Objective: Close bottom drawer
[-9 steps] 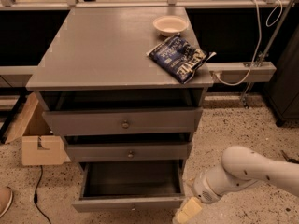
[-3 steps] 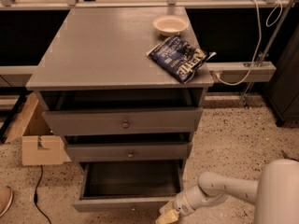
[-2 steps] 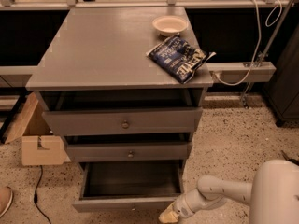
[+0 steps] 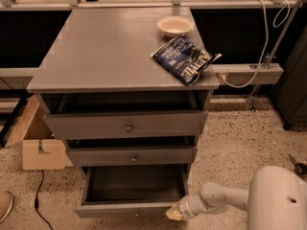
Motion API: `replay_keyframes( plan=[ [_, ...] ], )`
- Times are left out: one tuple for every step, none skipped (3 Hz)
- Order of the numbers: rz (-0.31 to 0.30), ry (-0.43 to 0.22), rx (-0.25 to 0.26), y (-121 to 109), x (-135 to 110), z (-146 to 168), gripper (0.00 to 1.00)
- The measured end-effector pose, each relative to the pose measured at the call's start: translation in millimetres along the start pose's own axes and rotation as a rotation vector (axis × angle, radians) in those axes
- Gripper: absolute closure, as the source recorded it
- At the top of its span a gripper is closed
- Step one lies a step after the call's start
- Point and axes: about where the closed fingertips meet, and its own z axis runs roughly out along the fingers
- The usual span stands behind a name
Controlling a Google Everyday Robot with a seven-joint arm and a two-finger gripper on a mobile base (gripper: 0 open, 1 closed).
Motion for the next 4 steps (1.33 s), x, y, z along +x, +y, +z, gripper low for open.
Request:
replay_keyframes(
  plan=[
    [-0.035, -0.019, 0.083, -26, -5, 7, 1.00],
    [-0.035, -0.019, 0.083, -26, -5, 7, 1.00],
    [-0.087, -0.030, 0.118, -35, -11, 12, 1.00],
    [-0.152, -0.046, 0.144, -44, -21, 20, 1.00]
  ],
)
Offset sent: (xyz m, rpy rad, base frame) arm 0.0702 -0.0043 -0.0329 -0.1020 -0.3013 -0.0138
